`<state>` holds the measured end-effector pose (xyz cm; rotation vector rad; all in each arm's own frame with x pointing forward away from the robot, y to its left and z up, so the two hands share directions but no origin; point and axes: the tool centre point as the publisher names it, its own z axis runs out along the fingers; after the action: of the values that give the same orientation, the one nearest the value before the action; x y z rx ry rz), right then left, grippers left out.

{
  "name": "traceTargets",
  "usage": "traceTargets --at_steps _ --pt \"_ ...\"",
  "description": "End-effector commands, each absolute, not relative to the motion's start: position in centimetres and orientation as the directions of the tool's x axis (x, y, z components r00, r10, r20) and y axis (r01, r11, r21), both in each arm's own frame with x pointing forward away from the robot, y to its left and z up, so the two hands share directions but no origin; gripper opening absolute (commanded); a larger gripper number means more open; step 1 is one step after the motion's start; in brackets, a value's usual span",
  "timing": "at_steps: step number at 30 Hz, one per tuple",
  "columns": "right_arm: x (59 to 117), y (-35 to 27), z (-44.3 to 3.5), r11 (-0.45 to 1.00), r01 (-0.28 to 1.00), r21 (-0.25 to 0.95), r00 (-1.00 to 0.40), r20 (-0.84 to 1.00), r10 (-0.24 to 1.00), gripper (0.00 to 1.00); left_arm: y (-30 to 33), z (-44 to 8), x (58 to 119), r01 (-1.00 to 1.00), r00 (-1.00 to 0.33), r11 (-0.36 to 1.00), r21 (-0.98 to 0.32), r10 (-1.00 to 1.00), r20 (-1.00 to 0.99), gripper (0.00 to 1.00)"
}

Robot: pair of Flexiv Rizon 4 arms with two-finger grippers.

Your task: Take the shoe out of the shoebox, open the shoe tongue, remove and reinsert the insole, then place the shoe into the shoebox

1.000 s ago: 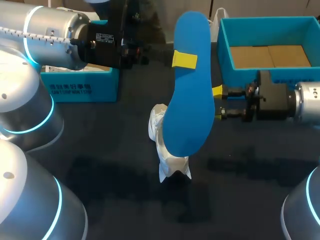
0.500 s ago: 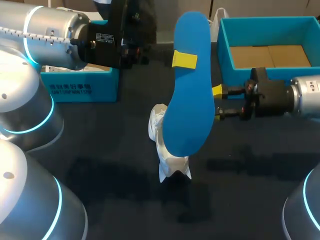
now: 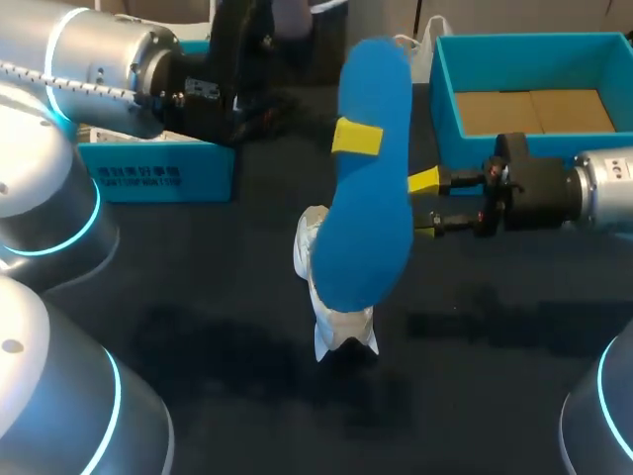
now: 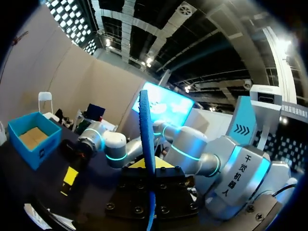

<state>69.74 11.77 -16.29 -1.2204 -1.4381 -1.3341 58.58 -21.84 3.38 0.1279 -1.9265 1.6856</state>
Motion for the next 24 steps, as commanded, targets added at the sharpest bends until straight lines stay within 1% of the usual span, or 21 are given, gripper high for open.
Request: traceTargets --at_steps 1,3,7,9,14,18,20,21,24 --pt "69.8 11.9 -16.4 -0.025 0.977 0.212 -0.207 0.970 0.125 1.00 -19.8 2.8 59.1 -0.282 -0.899 0.191 -0.940 0.290 0.328 0.00" --pt "69.8 11.9 -16.4 -0.025 0.977 0.212 -0.207 0.970 0.125 1.00 -19.3 2.1 59.4 -0.170 -0.934 0.193 -0.966 0.283 0.220 0.00" --pt "69.8 11.9 -16.4 -0.025 0.977 0.212 -0.207 0.970 0.125 1.00 -18.3 1.1 60.4 -0.001 -0.958 0.164 -0.986 0.281 0.048 0.00" --pt "69.8 11.9 -16.4 -0.025 0.977 0.212 -0.207 0.970 0.125 1.00 -17.9 0.7 61.0 0.056 -0.958 0.146 -0.988 0.287 -0.012 0.00" --pt "69.8 11.9 -16.4 -0.025 0.977 0.212 -0.207 0.970 0.125 1.00 -16.9 -0.7 62.6 0.317 -0.913 0.104 -0.943 0.304 -0.273 0.00" --pt "69.8 11.9 -16.4 -0.025 0.977 0.212 -0.207 0.970 0.125 1.00 -16.3 -1.8 63.6 0.521 -0.825 0.045 -0.852 0.283 -0.489 0.00" --pt "69.8 11.9 -16.4 -0.025 0.977 0.212 -0.207 0.970 0.125 1.00 -16.1 -2.2 64.2 0.621 -0.760 0.011 -0.784 0.254 -0.598 0.00" --pt "69.8 11.9 -16.4 -0.025 0.977 0.212 -0.207 0.970 0.125 1.00 -15.9 -2.5 64.6 0.689 -0.704 -0.016 -0.725 0.226 -0.673 0.00" --pt "69.8 11.9 -16.4 -0.025 0.977 0.212 -0.207 0.970 0.125 1.00 -15.8 -2.9 65.1 0.787 -0.594 -0.060 -0.614 0.194 -0.780 0.00"
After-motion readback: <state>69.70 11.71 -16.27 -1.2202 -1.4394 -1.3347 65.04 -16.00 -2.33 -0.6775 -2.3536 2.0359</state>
